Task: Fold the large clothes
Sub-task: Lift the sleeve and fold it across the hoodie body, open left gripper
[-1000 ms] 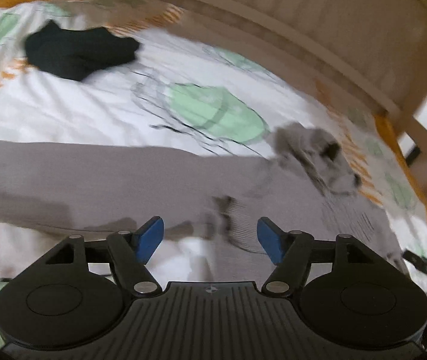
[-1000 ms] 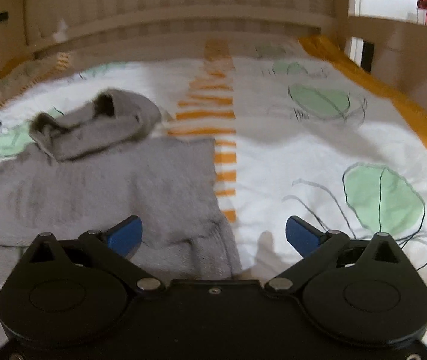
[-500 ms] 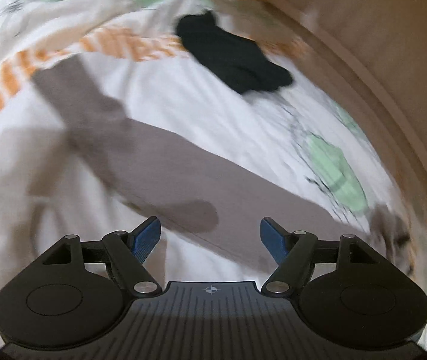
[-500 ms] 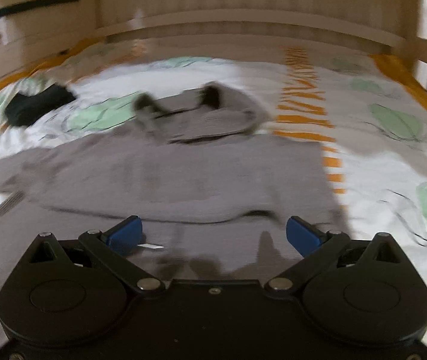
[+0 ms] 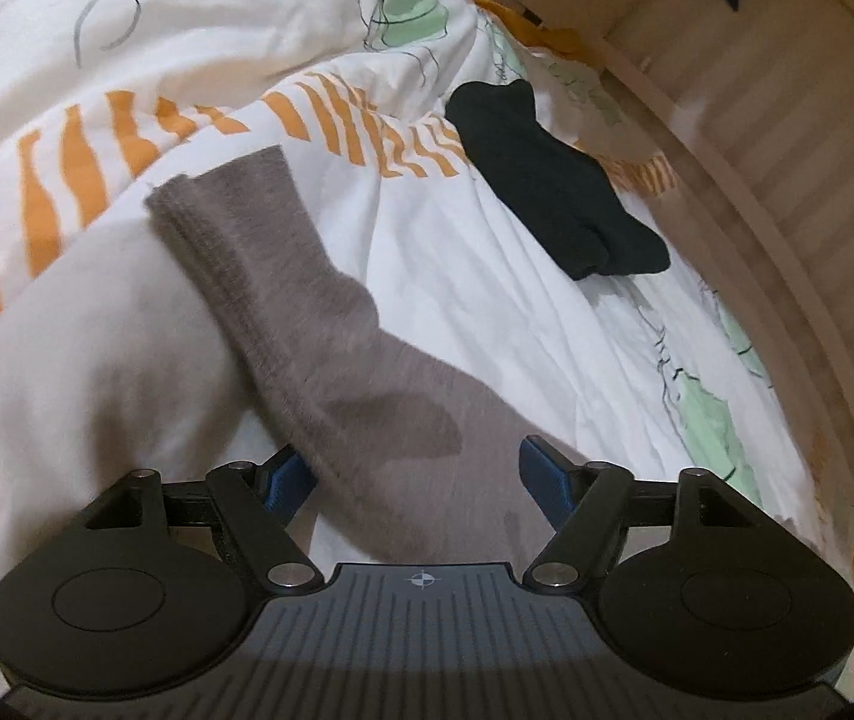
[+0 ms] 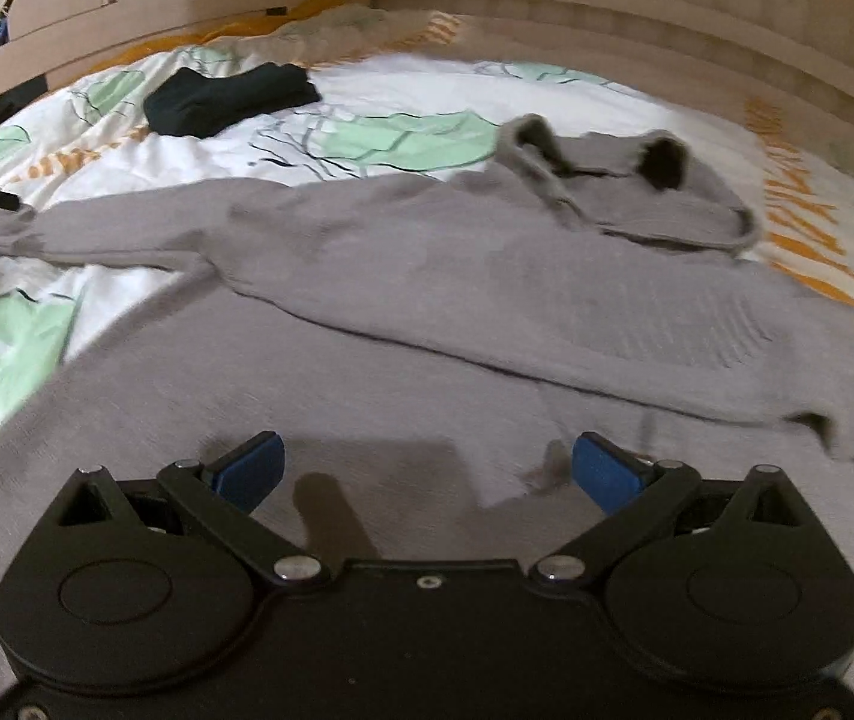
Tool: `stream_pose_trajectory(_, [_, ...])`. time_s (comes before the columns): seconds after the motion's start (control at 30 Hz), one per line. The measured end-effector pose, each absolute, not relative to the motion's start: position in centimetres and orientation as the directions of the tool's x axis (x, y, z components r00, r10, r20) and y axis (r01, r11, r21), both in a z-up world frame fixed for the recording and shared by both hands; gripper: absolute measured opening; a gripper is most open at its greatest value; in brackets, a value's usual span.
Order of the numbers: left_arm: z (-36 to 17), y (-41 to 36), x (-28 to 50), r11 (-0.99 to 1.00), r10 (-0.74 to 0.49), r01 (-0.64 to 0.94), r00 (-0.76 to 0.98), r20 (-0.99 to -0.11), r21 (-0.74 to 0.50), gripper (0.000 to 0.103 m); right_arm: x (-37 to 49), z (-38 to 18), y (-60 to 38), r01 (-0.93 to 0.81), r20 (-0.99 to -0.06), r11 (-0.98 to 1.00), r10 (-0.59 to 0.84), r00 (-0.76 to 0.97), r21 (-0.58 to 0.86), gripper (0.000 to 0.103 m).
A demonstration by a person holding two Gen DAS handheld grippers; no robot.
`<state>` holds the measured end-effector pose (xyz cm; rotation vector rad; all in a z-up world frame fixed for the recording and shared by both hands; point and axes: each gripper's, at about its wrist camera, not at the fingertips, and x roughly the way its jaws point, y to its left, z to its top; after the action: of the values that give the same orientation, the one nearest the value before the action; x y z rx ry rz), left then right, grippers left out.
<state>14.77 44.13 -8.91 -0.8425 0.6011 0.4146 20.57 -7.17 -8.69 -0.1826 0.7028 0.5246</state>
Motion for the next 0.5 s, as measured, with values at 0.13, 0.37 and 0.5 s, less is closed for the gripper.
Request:
stream_pose_trajectory(0.13, [-10.3, 45.5, 14.6, 0.532, 0.126, -0.585, 0.77, -0.626, -0.612, 0.007, 21.1, -7.7, -3.9, -0.56, -0.625, 0.829, 0.428, 0.653, -0.018, 0.097])
stream_pose_trajectory(0.37, [-11.6, 45.9, 14.3, 0.496, 0.132, -0.61, 0.756, -0.641, -0.618, 0.008, 21.5, -8.1, 3.1, -0.694, -0.617, 0.699, 0.472, 0.63, -0.174, 0.054])
stream_pose_trajectory(0.5, [-11.9, 45.9, 14.4, 0.506, 0.131, -0.608, 0.755, -0.643, -0.612, 0.009, 21.5, -9.4, 6.2, -0.722, -0.605, 0.627, 0.464, 0.648, -0.293, 0.054])
